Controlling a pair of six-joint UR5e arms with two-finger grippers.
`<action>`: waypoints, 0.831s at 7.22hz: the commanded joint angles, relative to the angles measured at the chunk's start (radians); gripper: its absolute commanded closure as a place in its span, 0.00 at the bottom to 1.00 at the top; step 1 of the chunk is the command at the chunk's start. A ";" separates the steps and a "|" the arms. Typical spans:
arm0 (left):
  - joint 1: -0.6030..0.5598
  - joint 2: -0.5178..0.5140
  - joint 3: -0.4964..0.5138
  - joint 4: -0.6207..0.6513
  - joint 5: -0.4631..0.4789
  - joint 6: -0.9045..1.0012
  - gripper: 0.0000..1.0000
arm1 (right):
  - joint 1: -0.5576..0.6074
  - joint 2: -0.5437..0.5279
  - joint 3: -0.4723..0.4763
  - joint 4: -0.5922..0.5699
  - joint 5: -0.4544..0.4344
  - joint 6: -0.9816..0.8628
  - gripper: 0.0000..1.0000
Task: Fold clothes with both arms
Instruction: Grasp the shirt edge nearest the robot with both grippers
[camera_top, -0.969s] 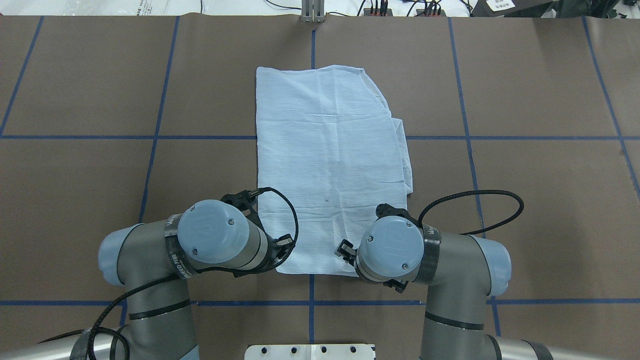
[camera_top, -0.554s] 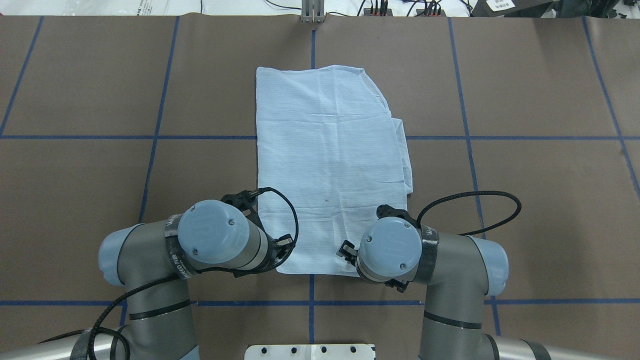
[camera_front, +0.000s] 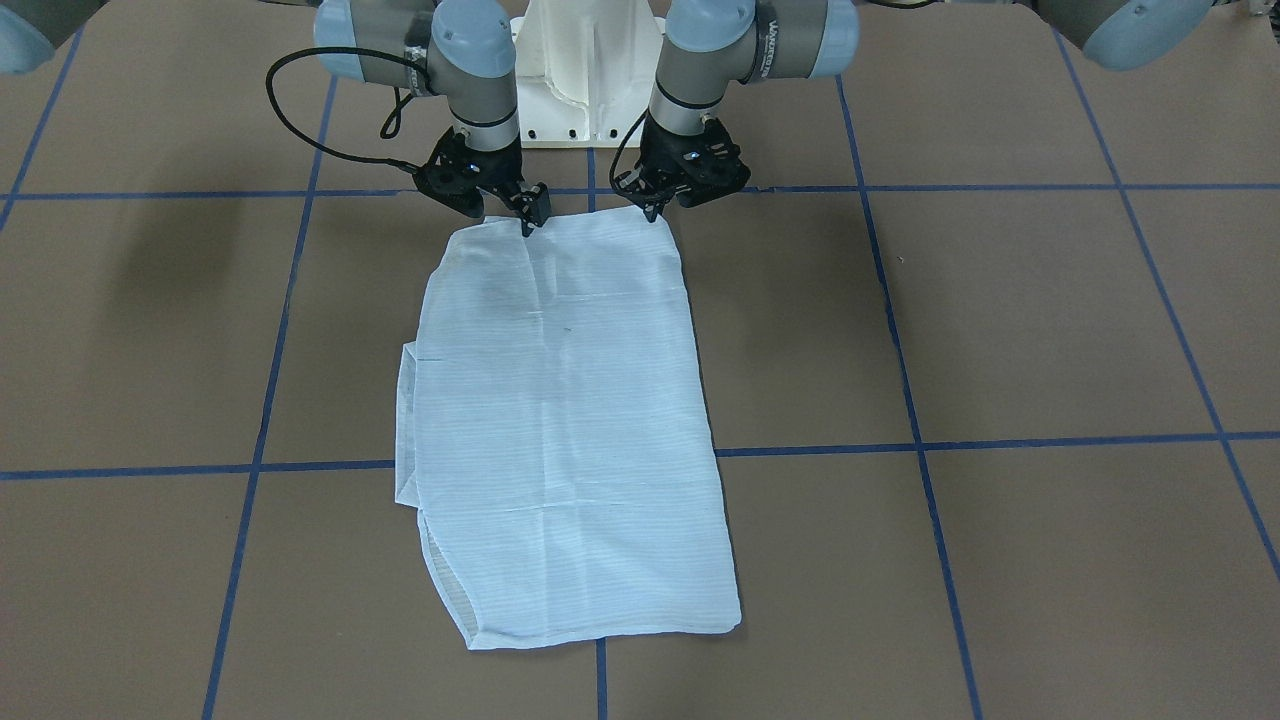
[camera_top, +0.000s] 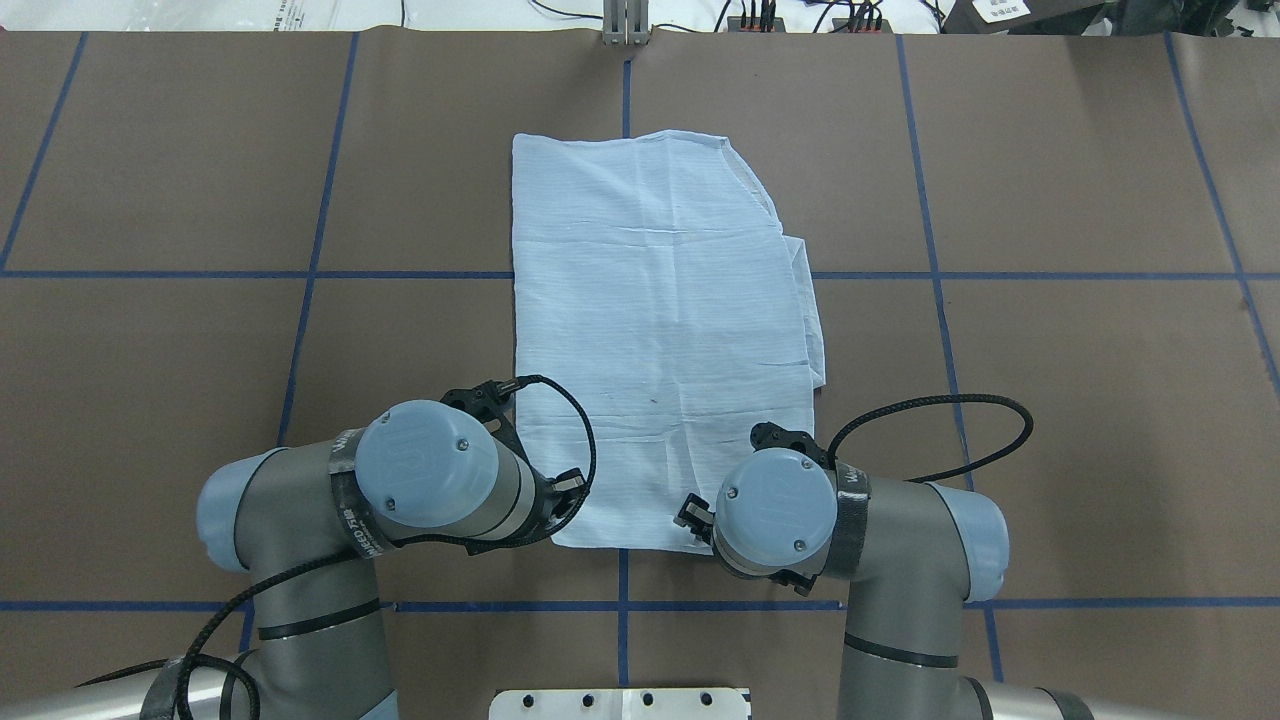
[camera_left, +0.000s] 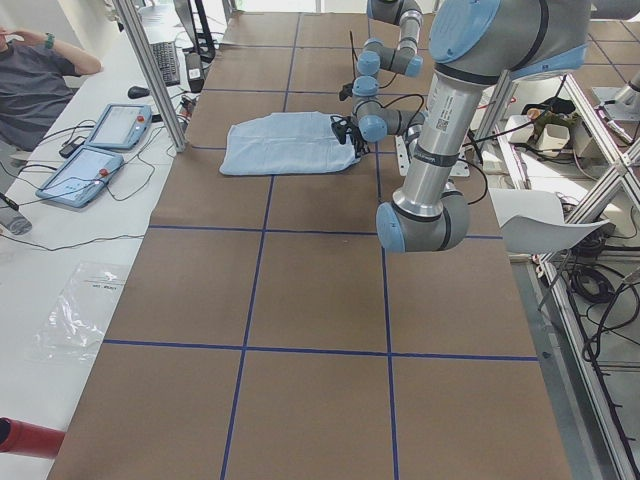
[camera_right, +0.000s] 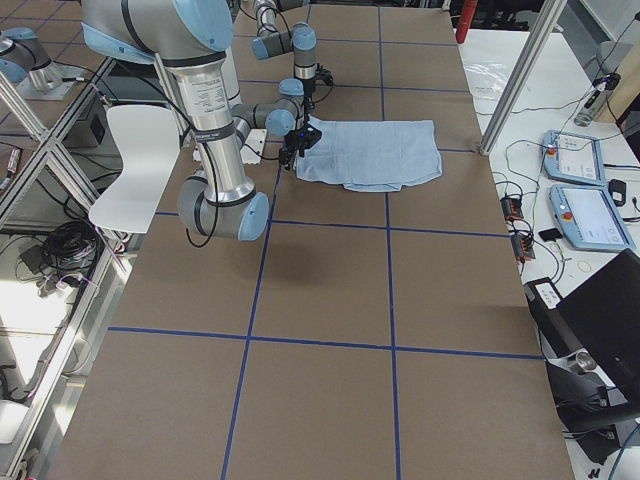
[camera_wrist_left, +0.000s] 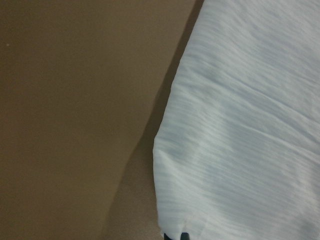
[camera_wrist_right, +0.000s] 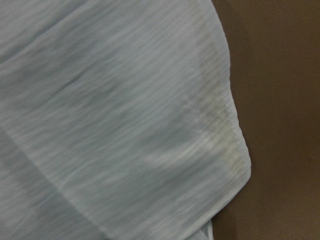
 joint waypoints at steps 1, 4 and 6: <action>0.000 0.000 0.003 0.000 0.000 0.000 1.00 | -0.002 0.000 -0.005 0.002 0.000 -0.002 0.45; 0.000 0.002 0.001 0.000 0.000 0.000 1.00 | -0.002 0.001 -0.011 0.002 0.000 -0.008 0.83; 0.000 0.002 0.006 0.000 0.002 0.000 1.00 | -0.001 0.006 -0.005 0.002 0.002 -0.020 0.96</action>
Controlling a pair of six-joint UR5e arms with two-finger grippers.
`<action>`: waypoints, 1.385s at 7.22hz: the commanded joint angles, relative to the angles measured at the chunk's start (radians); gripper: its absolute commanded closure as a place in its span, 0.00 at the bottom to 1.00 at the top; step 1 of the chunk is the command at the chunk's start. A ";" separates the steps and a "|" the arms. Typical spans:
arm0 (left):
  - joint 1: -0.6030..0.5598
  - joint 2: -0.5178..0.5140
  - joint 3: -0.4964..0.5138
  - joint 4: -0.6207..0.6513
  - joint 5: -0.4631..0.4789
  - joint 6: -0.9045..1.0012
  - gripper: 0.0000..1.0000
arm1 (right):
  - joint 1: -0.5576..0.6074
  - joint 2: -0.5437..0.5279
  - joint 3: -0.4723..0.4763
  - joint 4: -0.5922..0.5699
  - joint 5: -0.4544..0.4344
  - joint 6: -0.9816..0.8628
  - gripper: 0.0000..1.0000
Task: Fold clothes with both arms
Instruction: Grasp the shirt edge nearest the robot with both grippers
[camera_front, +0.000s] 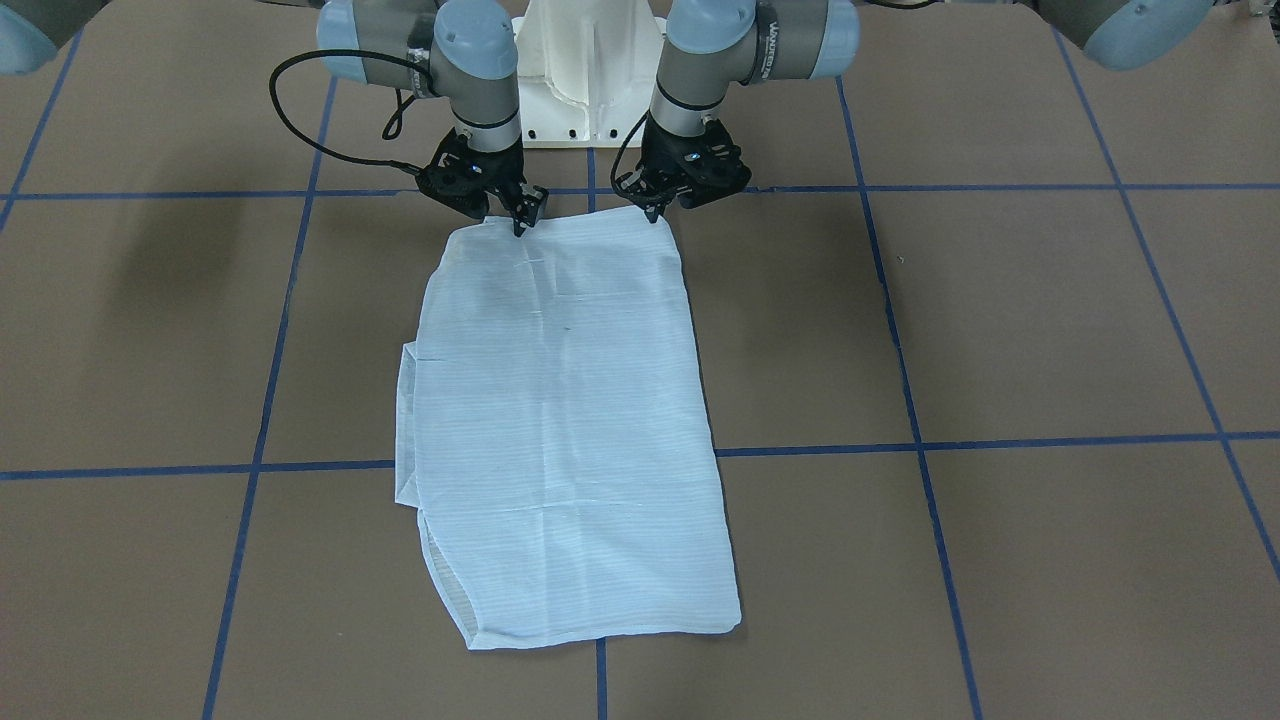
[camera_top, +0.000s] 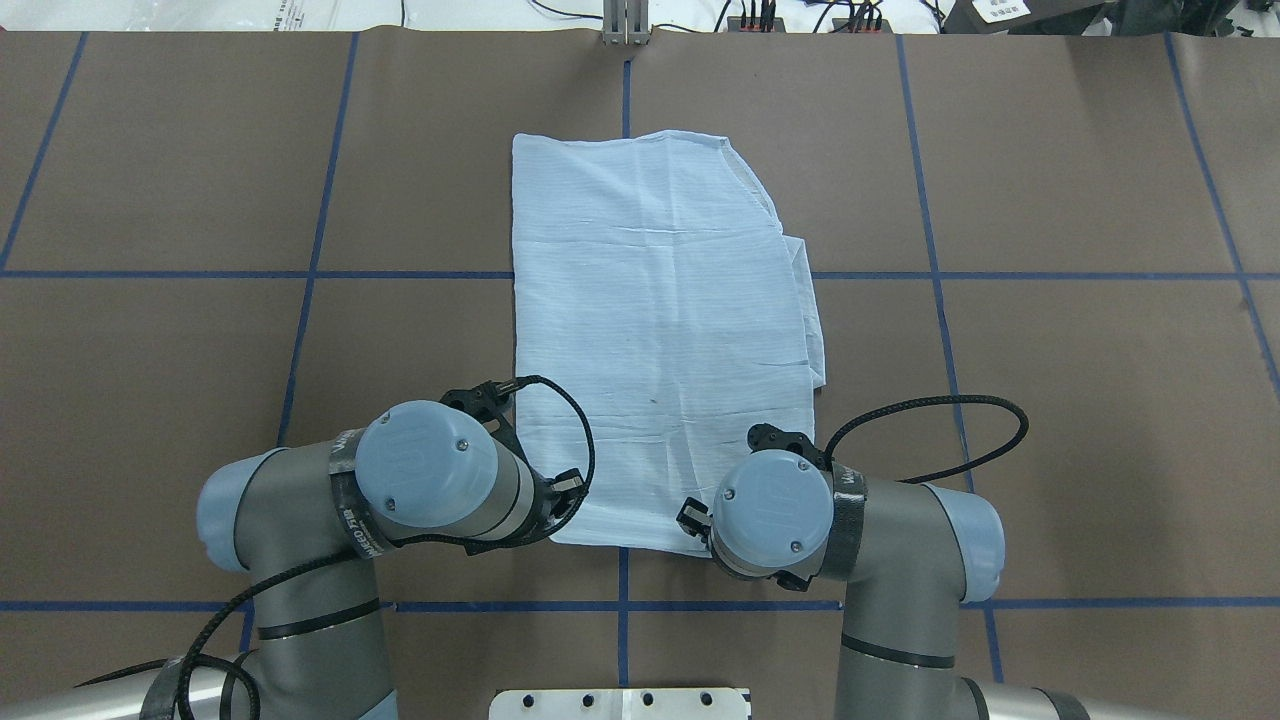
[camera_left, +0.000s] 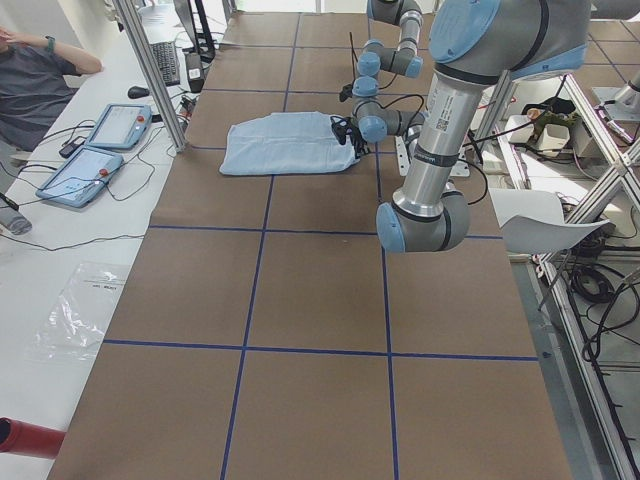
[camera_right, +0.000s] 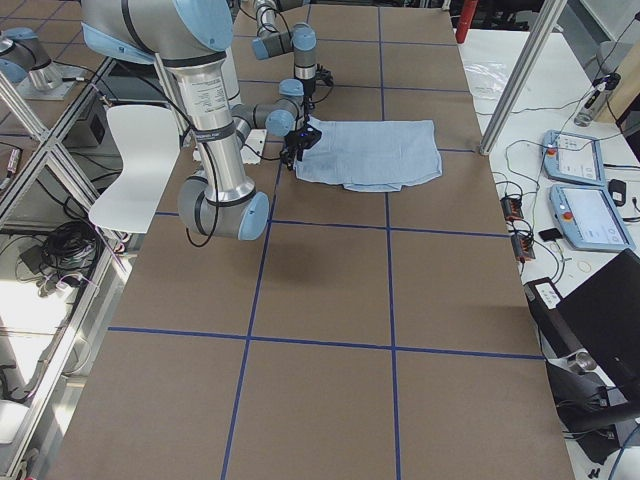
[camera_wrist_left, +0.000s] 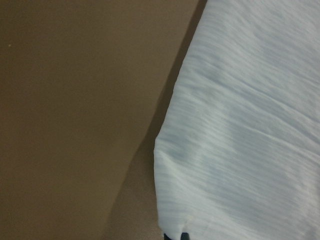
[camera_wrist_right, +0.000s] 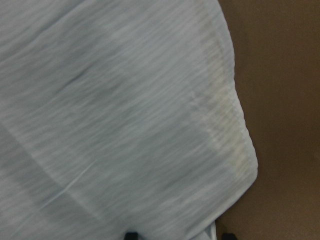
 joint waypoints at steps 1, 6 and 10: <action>-0.002 0.002 0.003 0.000 0.001 0.001 1.00 | 0.007 0.013 0.007 0.000 0.000 -0.013 0.99; -0.009 0.002 -0.005 0.002 0.001 0.003 1.00 | 0.027 0.023 0.054 0.000 -0.003 -0.011 1.00; 0.014 0.036 -0.243 0.194 -0.026 -0.008 1.00 | 0.044 -0.034 0.253 -0.008 0.083 -0.011 1.00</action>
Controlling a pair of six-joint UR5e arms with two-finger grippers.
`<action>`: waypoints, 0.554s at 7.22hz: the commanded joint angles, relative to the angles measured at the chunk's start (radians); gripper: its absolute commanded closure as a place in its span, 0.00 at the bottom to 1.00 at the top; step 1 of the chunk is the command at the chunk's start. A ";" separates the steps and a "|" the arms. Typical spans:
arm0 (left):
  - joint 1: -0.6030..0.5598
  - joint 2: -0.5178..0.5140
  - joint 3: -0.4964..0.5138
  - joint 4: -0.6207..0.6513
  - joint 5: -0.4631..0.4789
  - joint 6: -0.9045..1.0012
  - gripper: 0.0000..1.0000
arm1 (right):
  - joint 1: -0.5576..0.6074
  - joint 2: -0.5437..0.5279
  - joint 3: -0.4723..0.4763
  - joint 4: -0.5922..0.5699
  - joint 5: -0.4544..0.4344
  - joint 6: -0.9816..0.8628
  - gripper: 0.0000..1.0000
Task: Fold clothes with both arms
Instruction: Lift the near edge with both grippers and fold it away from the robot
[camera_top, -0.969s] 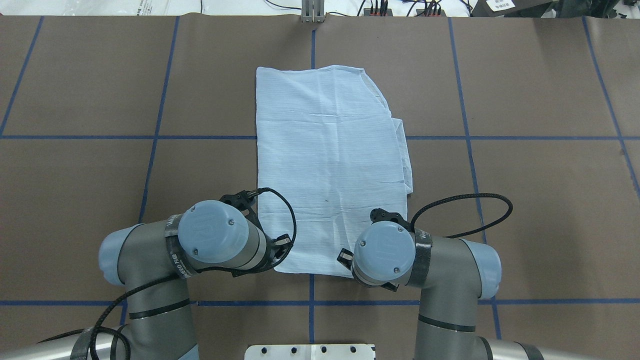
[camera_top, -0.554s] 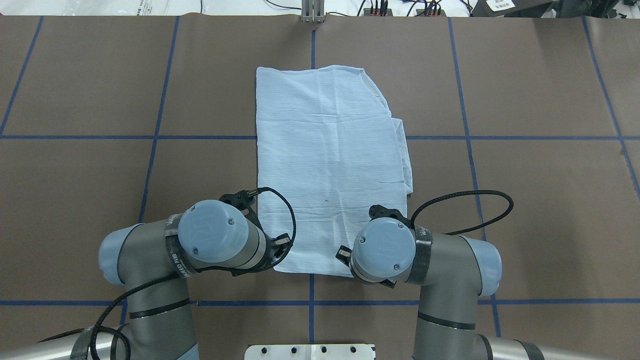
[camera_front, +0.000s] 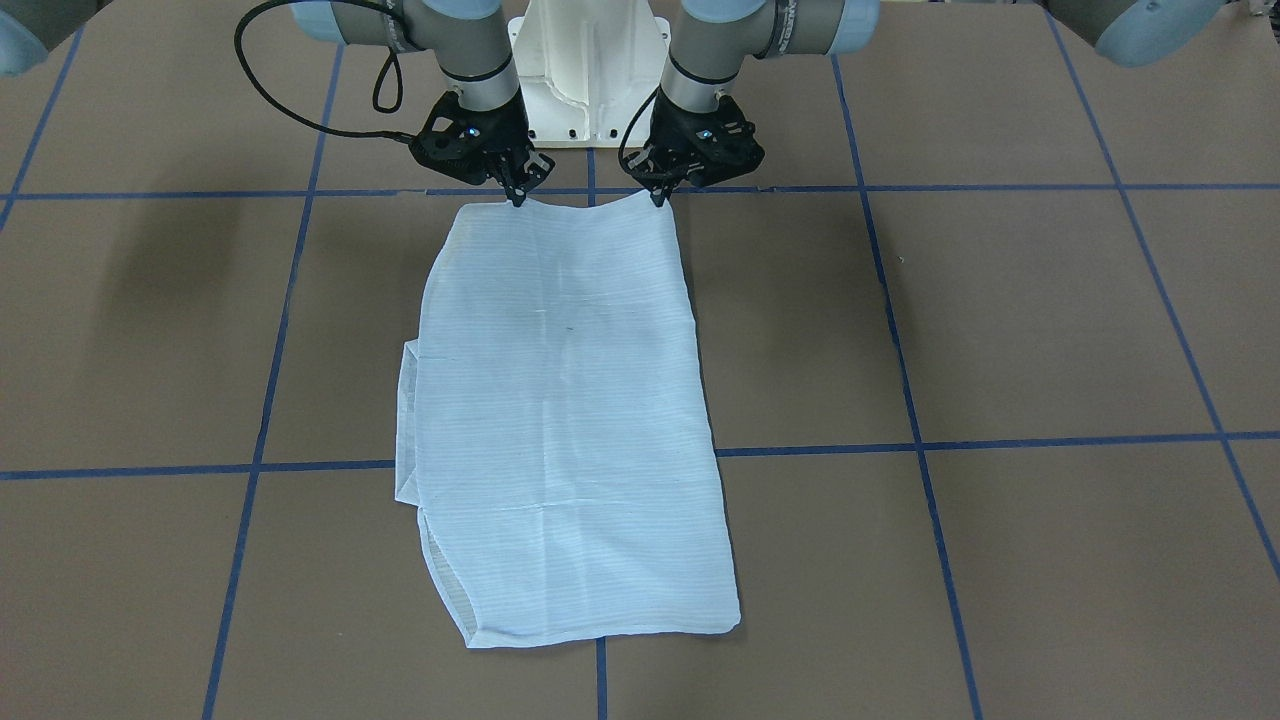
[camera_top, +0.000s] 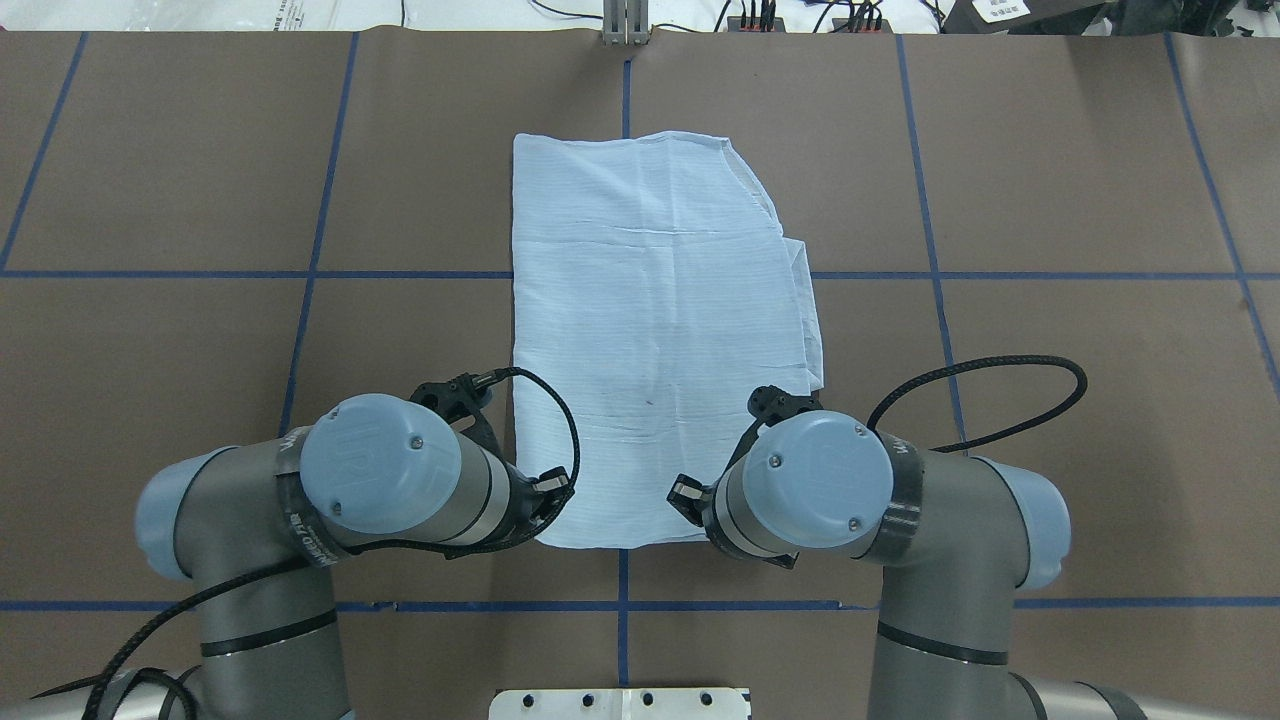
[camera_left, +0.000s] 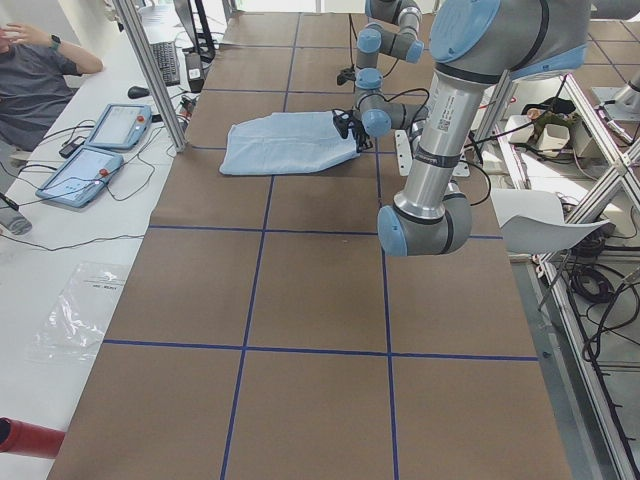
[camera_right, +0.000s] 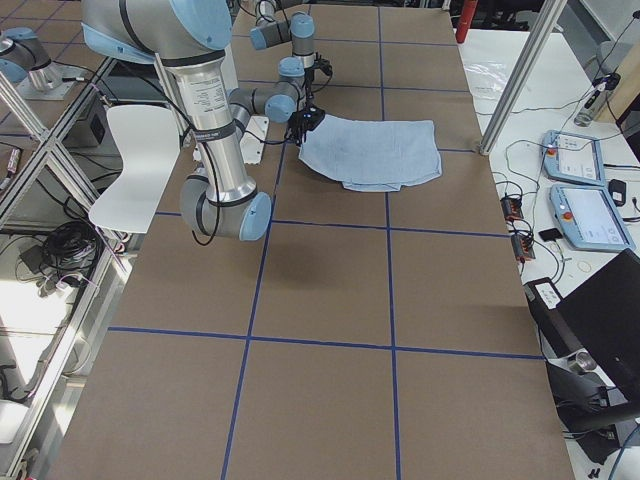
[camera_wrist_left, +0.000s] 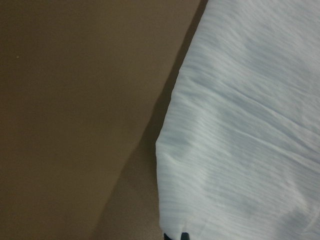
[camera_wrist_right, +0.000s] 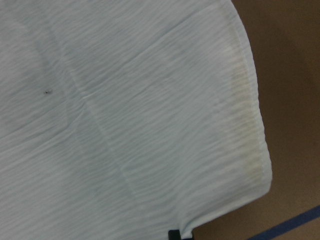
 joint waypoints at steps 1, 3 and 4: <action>0.034 0.002 -0.150 0.175 -0.085 -0.010 1.00 | 0.003 -0.033 0.126 -0.002 0.125 0.007 1.00; 0.090 0.001 -0.265 0.304 -0.125 -0.010 1.00 | 0.006 -0.054 0.236 -0.002 0.329 0.010 1.00; 0.092 -0.006 -0.308 0.352 -0.129 -0.010 1.00 | 0.004 -0.054 0.229 -0.001 0.337 0.010 1.00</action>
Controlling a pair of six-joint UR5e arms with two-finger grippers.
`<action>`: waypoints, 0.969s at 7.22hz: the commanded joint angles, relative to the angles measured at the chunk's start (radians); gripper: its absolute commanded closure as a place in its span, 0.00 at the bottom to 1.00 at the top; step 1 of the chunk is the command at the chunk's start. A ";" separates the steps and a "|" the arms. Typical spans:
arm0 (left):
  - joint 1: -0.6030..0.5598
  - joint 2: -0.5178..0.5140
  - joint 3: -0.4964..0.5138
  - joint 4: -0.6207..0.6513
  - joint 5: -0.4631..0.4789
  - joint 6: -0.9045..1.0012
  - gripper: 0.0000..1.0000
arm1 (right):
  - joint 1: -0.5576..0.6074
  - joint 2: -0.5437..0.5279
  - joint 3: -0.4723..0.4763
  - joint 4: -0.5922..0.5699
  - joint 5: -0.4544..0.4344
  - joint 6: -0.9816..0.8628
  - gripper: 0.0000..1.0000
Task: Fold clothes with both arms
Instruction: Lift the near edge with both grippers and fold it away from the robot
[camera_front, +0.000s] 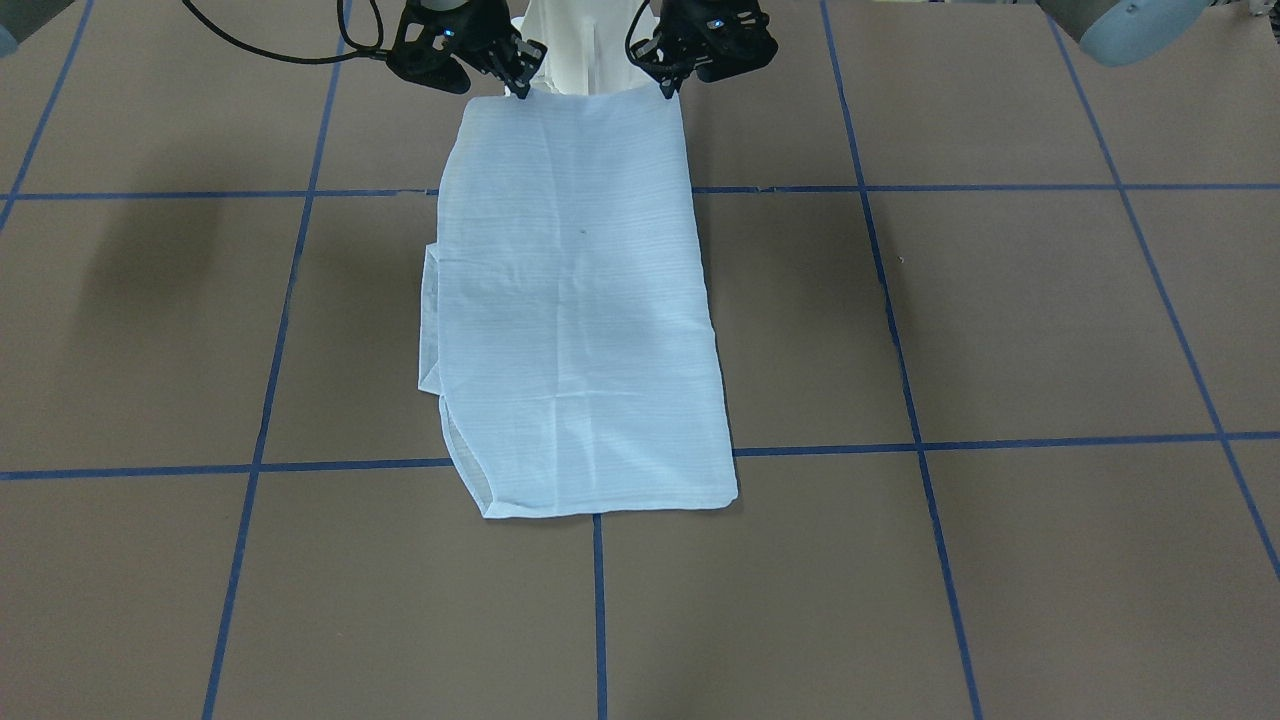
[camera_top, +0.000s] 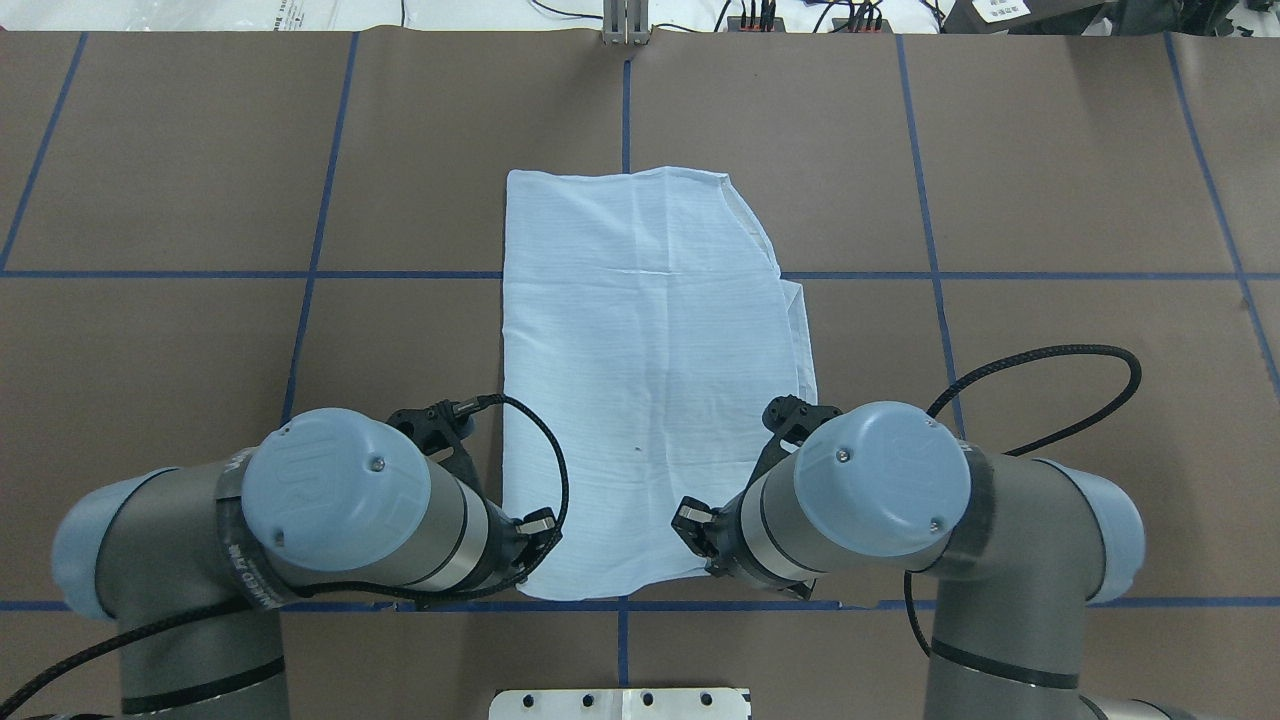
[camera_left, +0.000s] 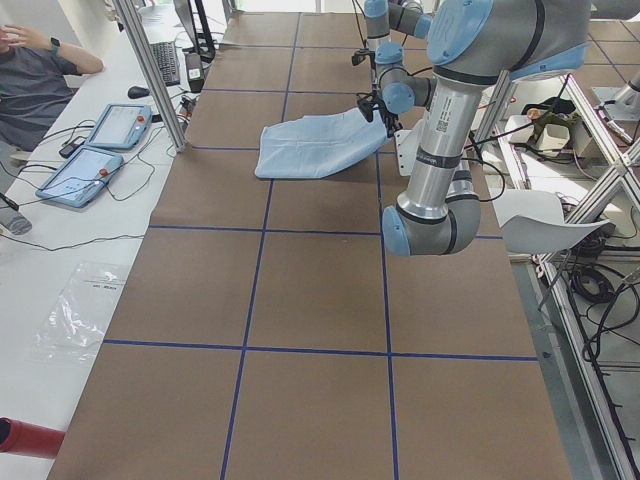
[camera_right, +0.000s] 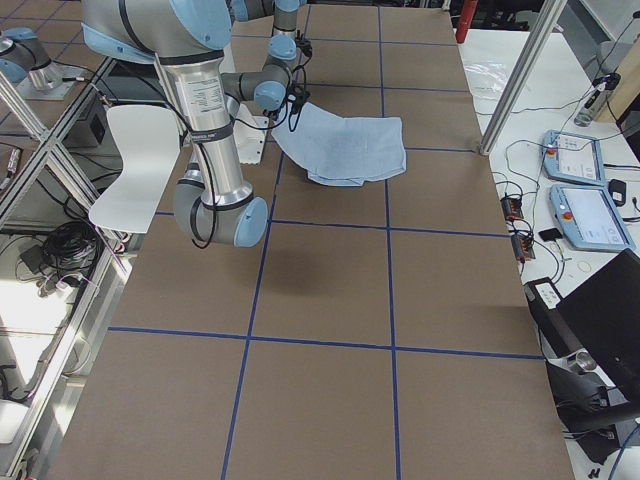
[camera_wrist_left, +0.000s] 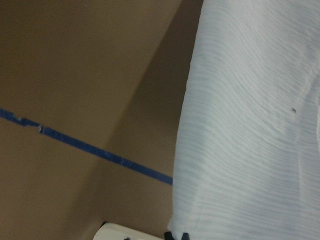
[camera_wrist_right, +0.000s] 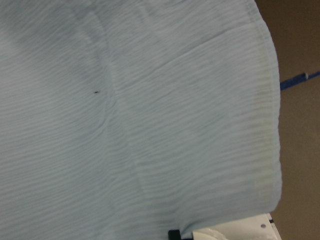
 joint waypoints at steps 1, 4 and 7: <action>0.011 -0.008 -0.056 0.070 -0.014 0.004 1.00 | 0.030 0.008 -0.016 0.004 0.052 -0.010 1.00; -0.212 -0.057 0.074 0.004 -0.014 0.150 1.00 | 0.222 0.092 -0.168 0.004 0.029 -0.239 1.00; -0.346 -0.137 0.382 -0.218 -0.014 0.210 1.00 | 0.319 0.196 -0.368 0.004 0.010 -0.414 1.00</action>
